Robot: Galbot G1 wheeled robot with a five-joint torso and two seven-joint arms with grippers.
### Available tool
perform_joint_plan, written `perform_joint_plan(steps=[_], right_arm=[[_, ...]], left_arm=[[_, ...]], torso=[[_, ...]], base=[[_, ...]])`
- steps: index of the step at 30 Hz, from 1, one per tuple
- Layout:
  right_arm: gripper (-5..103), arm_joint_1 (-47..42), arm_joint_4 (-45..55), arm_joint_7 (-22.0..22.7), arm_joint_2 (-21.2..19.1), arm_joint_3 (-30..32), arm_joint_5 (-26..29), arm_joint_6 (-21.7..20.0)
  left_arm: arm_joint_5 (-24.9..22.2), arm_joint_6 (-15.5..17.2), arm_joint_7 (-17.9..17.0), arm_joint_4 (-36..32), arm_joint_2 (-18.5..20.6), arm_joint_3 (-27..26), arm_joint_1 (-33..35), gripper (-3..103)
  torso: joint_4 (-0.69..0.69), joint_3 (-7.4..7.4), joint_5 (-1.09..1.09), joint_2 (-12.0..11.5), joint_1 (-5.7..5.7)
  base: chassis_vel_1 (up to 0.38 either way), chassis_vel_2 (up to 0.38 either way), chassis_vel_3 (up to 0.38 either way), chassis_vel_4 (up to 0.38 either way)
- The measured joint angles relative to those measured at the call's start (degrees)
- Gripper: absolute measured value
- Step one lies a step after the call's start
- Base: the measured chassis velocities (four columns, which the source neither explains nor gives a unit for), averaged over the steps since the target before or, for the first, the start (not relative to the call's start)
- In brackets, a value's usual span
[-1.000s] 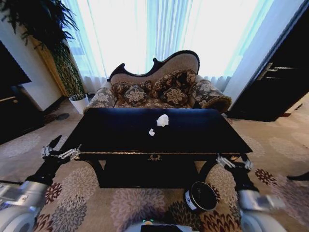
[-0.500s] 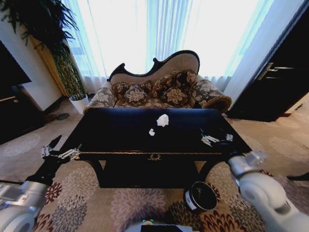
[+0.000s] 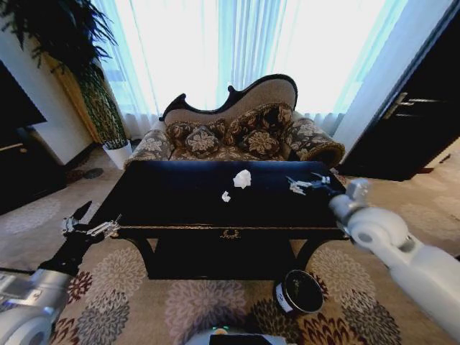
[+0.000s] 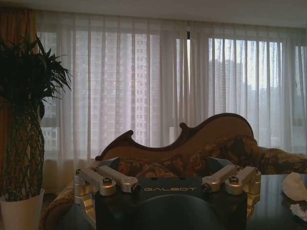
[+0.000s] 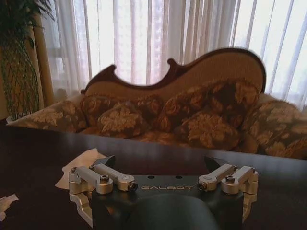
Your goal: Move to the front of the table and place the trash on the table into the trash bin.
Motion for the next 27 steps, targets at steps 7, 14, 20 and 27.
perform_joint_plan(steps=[7, 14, 20, 27], right_arm=[[100, 16.03, -3.77, 8.26, 1.85, -14.77, 11.19, -3.64], [100, 29.35, -9.72, 11.87, 6.95, -29.33, 13.65, -4.62], [100, 37.23, -13.38, 11.93, 11.23, -37.25, 11.57, -4.92], [100, 42.5, -17.07, 12.17, 16.18, -43.74, 10.05, -5.0]], left_arm=[[0.0, 0.0, 0.01, 0.0, 0.0, 0.0, 0.0, 100], [0.0, 0.01, 0.0, 0.0, 0.0, 0.0, 0.0, 100], [0.0, 0.0, 0.01, 0.0, 0.0, 0.0, 0.0, 100], [0.0, 0.0, 0.0, 0.0, 0.0, 0.0, 0.0, 100]], torso=[[0.01, 0.0, -0.01, 0.01, -0.01], [0.0, 0.0, 0.01, 0.01, -0.01], [0.01, 0.0, -0.02, 0.01, -0.01], [0.0, 0.0, 0.0, 0.01, 0.0]], base=[[0.0, 0.0, 0.0, 0.0], [0.0, 0.0, 0.0, 0.0], [0.0, 0.0, 0.0, 0.0], [0.0, 0.0, 0.0, 0.0]])
